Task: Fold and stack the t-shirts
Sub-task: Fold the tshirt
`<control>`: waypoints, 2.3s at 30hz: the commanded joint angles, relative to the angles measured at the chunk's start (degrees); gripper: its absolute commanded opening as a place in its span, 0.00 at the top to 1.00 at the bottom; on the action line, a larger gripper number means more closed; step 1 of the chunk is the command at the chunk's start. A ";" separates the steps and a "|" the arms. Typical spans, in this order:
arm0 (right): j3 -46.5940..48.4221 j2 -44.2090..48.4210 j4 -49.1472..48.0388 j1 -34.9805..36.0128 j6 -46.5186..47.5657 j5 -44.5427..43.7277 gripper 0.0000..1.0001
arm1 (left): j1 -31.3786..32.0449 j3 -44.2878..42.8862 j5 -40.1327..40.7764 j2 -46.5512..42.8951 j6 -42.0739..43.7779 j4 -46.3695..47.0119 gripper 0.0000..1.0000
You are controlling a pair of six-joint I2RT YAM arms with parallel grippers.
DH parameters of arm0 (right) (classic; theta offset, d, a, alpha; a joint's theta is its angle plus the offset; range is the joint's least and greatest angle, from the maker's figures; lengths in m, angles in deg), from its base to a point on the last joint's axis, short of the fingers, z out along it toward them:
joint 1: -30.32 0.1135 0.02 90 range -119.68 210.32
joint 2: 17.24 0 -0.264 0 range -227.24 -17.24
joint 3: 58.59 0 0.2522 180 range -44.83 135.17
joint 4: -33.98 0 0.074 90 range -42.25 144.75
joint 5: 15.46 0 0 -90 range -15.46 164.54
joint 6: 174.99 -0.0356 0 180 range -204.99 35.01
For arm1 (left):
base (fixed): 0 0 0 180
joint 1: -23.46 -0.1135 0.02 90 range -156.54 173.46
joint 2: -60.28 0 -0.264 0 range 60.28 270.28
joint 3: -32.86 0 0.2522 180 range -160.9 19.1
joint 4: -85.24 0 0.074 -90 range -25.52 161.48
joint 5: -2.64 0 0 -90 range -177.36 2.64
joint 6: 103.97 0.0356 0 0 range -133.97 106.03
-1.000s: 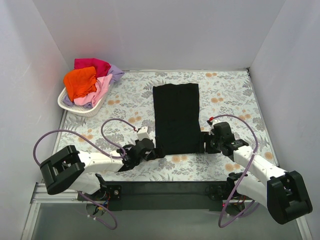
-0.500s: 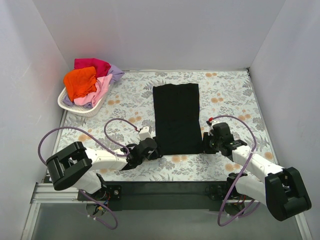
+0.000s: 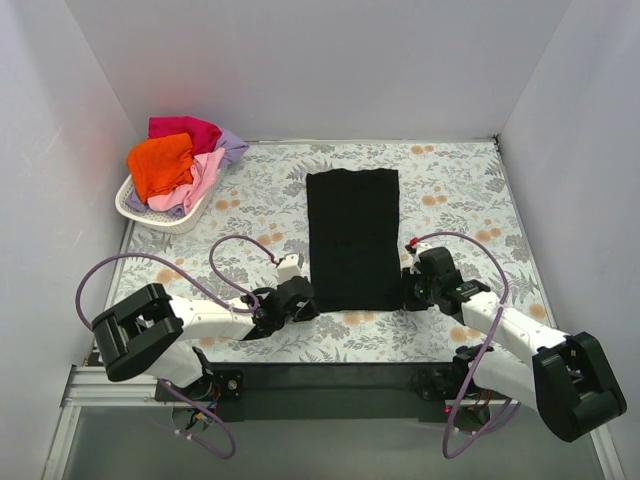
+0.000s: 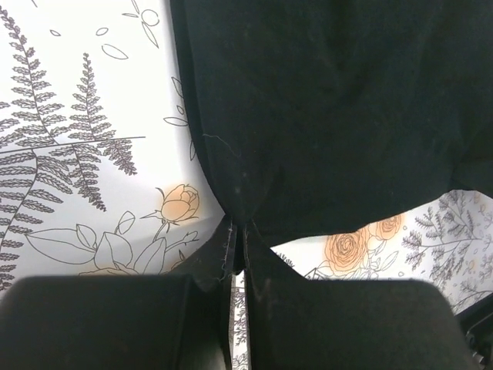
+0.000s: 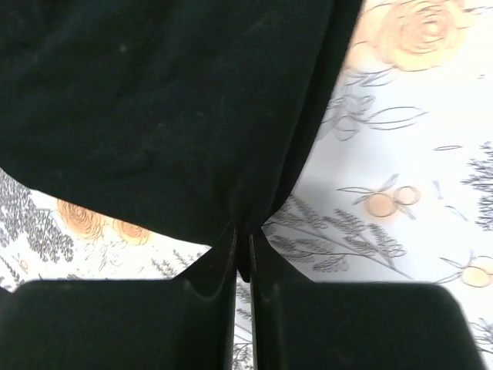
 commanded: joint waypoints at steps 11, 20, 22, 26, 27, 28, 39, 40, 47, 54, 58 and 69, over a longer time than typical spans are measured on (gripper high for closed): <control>0.72 3.73 14.29 16.51 -7.57 -2.78 0.99 | 0.57 3.53 -15.47 -8.14 4.79 -13.26 1.00; 6.52 5.84 26.16 21.26 -7.57 -2.61 0.99 | 0.74 2.66 -20.74 -15.43 5.23 -22.58 1.00; 8.62 6.01 28.79 21.70 -7.13 -1.47 0.99 | 0.74 2.22 -24.97 -16.84 5.66 -23.10 1.00; 12.93 7.33 30.21 22.14 -5.73 3.34 0.99 | 0.83 0.55 -29.89 -23.16 6.80 -23.46 1.00; 13.90 7.25 30.56 22.14 -3.98 4.94 0.99 | 0.83 0.11 -30.60 -24.14 6.98 -23.98 1.00; 15.39 7.07 31.09 22.14 -3.27 5.82 0.99 | 0.83 -0.59 -31.65 -25.10 7.33 -24.42 1.00; 21.81 3.56 42.78 22.14 5.78 12.77 0.99 | 0.83 -2.61 -37.03 -29.59 10.41 -30.93 1.00; 22.16 3.55 42.78 22.14 5.96 12.69 0.99 | 0.83 -3.05 -35.72 -29.94 10.50 -31.80 1.00; 31.21 3.64 41.12 22.23 5.44 1.90 0.99 | 0.74 -6.66 -21.04 -33.63 9.54 -29.45 1.00; 32.19 3.74 33.03 21.53 5.00 -7.61 0.99 | 0.57 -6.66 -6.27 -33.38 12.07 -19.62 1.00; 32.80 1.97 28.38 20.30 4.91 -13.32 0.99 | -0.22 -6.66 -5.12 -30.66 15.15 -12.66 1.00; 42.55 -10.14 19.76 12.74 10.62 -16.31 0.99 | -10.58 -11.32 -9.93 -19.93 21.75 -1.59 1.00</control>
